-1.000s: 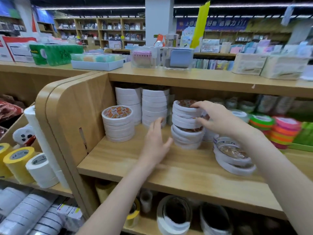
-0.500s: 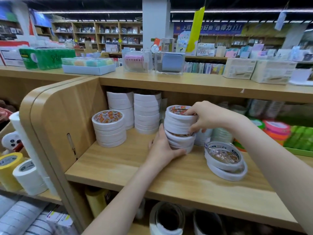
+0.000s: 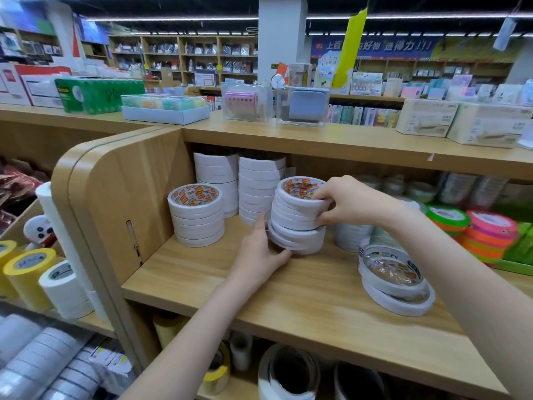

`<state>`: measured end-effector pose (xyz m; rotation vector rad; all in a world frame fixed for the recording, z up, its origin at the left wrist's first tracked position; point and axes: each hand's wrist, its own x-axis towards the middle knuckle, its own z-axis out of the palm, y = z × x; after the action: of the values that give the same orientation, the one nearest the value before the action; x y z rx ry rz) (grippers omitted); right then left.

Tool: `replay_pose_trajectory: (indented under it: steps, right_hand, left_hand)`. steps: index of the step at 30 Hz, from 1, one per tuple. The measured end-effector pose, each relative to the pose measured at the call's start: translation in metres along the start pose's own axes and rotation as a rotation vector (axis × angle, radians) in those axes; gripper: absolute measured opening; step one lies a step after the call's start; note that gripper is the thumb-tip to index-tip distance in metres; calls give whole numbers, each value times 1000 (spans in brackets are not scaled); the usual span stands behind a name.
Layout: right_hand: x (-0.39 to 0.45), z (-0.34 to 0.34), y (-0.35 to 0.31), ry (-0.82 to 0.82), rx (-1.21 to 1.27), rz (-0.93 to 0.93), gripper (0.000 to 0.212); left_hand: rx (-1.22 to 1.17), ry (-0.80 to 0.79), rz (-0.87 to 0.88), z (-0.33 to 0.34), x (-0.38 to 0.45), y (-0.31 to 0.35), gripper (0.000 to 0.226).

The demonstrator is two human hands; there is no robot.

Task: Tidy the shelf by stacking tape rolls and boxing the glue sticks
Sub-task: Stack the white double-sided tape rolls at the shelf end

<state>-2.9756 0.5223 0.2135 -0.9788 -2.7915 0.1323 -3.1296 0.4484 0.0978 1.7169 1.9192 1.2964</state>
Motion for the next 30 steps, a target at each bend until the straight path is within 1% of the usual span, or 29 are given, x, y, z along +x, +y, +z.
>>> replay_pose_trajectory:
  steps: [2, 3, 5, 7, 8, 10, 12, 15, 18, 21, 23, 25, 28, 30]
  right_hand:
    - [-1, -3, 3, 15, -22, -18, 16]
    - [-2, -4, 4, 29, -20, -26, 12]
    - [-4, -8, 3, 61, 7, -53, 10]
    - [-3, -11, -1, 78, 62, -94, 10]
    - [-1, -11, -6, 81, 93, -112, 10]
    - [8, -9, -20, 92, 121, -159, 11]
    - [21, -3, -34, 102, 131, -216, 10]
    - [44, 6, -55, 100, 148, -274, 11]
    - [75, 13, -76, 110, 160, -308, 14]
    - [105, 18, -96, 63, 126, -301, 19]
    - [114, 21, -103, 66, 140, -277, 41]
    - [111, 25, -102, 135, 186, -261, 60]
    - [98, 44, -94, 268, 353, -221, 74]
    - [93, 58, -95, 306, 487, -146, 81]
  left_hand:
    - [32, 8, 18, -4, -5, -1, 81]
    - [51, 37, 41, -8, -9, -1, 77]
    - [85, 172, 144, -19, -16, -3, 62]
    - [120, 360, 220, -32, -21, -6, 50]
    - [128, 446, 223, -40, -23, -9, 46]
    - [125, 579, 172, -55, -24, -15, 43]
    - [115, 650, 100, -68, -25, -24, 45]
    - [102, 649, 37, -82, -28, -38, 53]
    - [142, 608, -20, -90, -30, -48, 60]
    - [163, 547, -35, -93, -28, -50, 69]
    - [174, 503, -15, -94, -26, -49, 73]
    - [172, 478, 5, -93, -25, -52, 75]
    - [152, 481, 14, -93, -24, -56, 73]
    - [132, 482, 14, -93, -24, -58, 71]
